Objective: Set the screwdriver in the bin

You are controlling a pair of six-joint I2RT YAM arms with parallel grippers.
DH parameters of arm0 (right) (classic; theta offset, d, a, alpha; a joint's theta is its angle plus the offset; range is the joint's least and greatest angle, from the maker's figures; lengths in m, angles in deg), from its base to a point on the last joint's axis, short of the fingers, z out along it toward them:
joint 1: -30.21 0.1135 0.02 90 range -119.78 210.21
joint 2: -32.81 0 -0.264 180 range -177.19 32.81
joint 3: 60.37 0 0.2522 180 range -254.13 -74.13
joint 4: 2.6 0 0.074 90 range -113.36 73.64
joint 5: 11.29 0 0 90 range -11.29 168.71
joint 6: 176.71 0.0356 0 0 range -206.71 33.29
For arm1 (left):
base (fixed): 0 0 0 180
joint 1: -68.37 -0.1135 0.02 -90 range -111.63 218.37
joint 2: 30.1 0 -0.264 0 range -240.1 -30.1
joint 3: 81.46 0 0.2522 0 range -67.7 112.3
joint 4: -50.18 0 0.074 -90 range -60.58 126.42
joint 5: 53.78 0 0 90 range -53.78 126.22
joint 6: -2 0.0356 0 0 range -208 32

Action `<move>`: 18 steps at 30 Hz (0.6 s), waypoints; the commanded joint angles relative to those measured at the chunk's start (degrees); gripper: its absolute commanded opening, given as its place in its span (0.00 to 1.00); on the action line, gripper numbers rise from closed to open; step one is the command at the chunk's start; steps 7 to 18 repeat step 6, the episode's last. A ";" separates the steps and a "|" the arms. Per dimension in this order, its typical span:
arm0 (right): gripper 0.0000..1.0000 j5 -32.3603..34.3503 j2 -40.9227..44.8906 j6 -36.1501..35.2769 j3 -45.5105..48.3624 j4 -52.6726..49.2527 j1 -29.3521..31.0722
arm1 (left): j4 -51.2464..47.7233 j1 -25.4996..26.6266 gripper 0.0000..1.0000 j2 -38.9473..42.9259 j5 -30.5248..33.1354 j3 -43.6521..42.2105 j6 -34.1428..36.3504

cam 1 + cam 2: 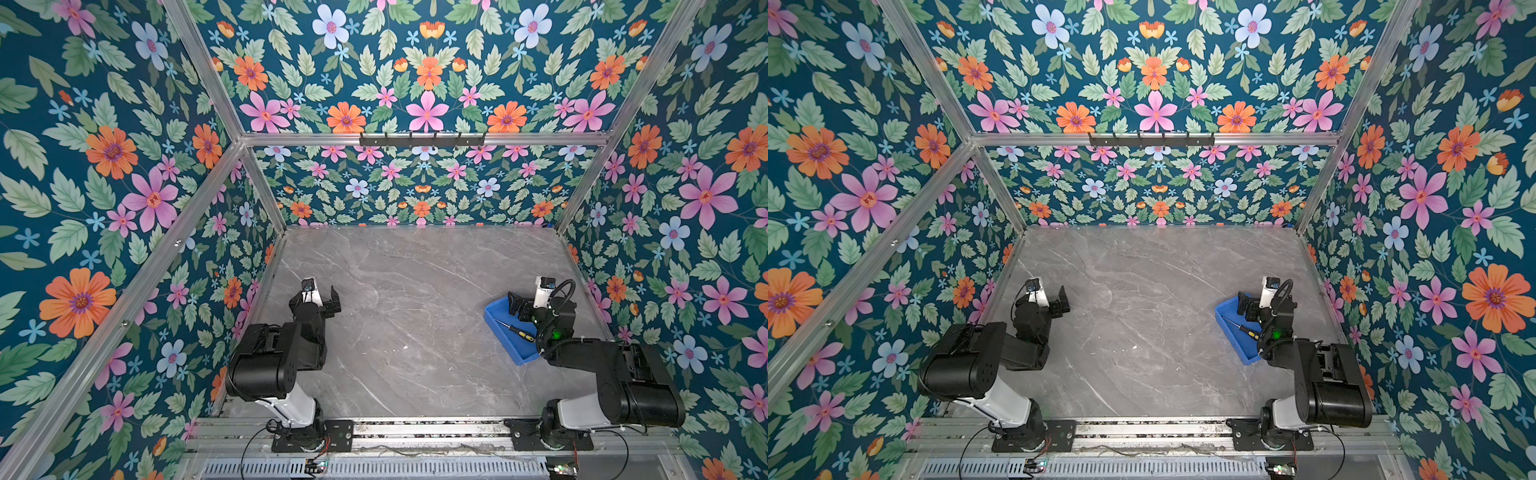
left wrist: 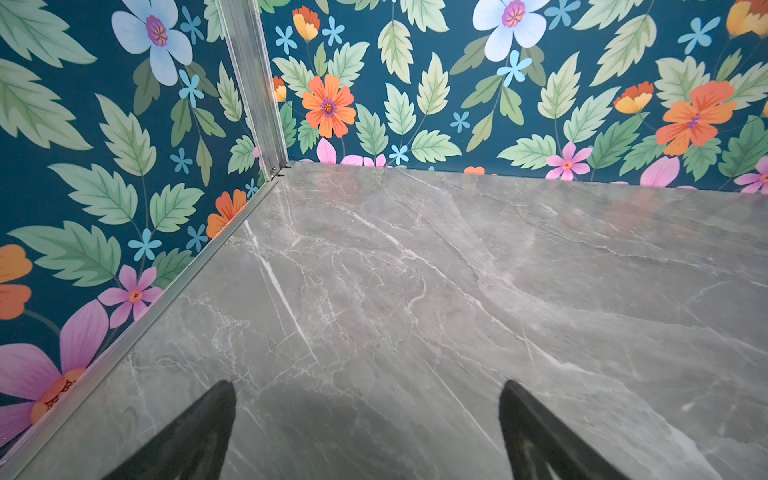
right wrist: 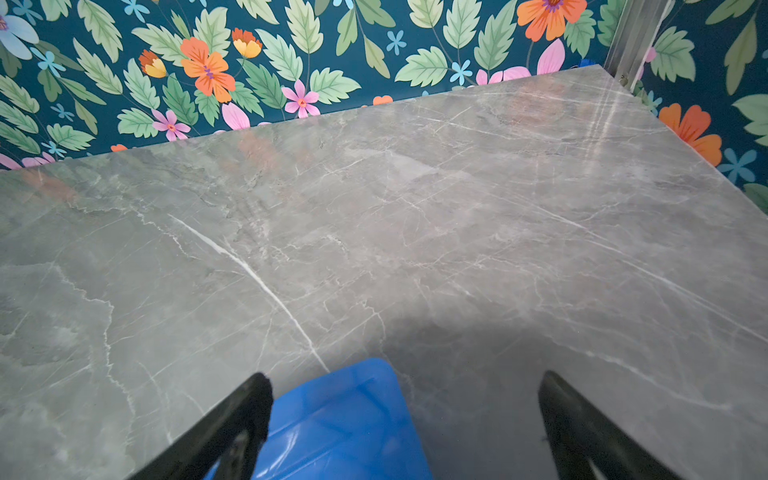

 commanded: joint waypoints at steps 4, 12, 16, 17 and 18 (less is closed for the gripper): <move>0.99 1.87 -0.01 -0.89 -0.30 0.41 0.59 | 0.83 0.15 1.00 -0.04 0.55 0.40 0.42; 0.99 2.19 -0.01 -1.01 -0.30 0.40 0.82 | 0.93 0.21 1.00 0.03 0.55 0.22 0.47; 0.99 2.19 -0.01 -1.01 -0.30 0.40 0.82 | 0.93 0.21 1.00 0.03 0.55 0.22 0.47; 0.99 2.19 -0.01 -1.01 -0.30 0.40 0.82 | 0.93 0.21 1.00 0.03 0.55 0.22 0.47; 0.99 2.19 -0.01 -1.01 -0.30 0.40 0.82 | 0.93 0.21 1.00 0.03 0.55 0.22 0.47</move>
